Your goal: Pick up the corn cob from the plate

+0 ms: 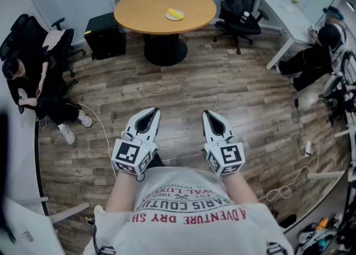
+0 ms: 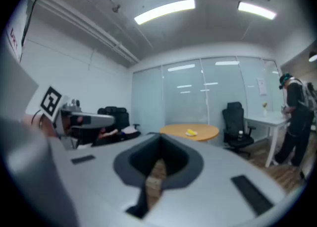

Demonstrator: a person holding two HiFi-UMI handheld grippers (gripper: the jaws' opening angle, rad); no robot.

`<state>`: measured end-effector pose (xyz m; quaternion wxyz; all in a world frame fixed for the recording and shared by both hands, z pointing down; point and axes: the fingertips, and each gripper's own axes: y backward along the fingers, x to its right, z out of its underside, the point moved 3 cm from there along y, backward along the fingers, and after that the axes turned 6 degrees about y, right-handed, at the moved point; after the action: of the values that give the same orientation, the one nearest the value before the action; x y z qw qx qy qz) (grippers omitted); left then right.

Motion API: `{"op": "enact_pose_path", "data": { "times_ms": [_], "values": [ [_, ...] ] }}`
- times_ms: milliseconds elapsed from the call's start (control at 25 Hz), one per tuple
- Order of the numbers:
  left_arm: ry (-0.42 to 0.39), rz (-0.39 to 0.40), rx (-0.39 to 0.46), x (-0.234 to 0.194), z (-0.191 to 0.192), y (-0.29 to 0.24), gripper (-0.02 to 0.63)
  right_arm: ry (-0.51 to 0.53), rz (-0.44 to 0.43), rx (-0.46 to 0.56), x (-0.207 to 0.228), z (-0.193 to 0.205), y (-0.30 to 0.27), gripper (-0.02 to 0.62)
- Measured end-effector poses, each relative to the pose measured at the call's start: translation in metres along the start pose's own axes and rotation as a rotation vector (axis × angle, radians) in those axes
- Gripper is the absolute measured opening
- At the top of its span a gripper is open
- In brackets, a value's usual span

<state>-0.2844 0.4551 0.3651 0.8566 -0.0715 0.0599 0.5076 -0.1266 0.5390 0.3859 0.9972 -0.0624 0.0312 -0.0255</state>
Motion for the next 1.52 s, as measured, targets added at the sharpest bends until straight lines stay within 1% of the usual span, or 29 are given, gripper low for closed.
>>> {"op": "enact_pose_path", "data": {
  "times_ms": [360,520,720,960,1080,1200,1360,1520],
  "values": [
    [0.001,0.003,-0.003,0.006,0.004,-0.008,0.035,-0.019,0.012,-0.01,0.011,0.008,0.002,0.028],
    [-0.002,0.005,-0.01,0.007,0.004,-0.013,0.035,-0.043,0.035,0.01,0.019,0.007,0.003,0.029],
    [0.003,0.008,-0.013,0.01,0.006,-0.022,0.035,-0.04,0.054,0.018,0.029,0.006,0.007,0.029],
    [0.02,0.023,-0.042,0.006,0.014,-0.039,0.035,-0.047,0.063,0.002,0.043,0.009,-0.003,0.029],
    [0.017,0.019,-0.045,-0.005,0.013,-0.049,0.035,-0.051,0.069,0.003,0.049,0.009,-0.015,0.029],
    [0.022,0.024,-0.047,-0.024,0.011,-0.067,0.035,-0.056,0.081,-0.004,0.058,0.009,-0.039,0.029],
    [0.042,0.042,-0.058,-0.057,0.01,-0.1,0.035,-0.067,0.098,-0.03,0.072,0.01,-0.08,0.029],
    [0.048,0.062,-0.043,-0.099,-0.004,-0.14,0.035,-0.068,0.123,-0.041,0.089,0.005,-0.13,0.029]
  ]
}}
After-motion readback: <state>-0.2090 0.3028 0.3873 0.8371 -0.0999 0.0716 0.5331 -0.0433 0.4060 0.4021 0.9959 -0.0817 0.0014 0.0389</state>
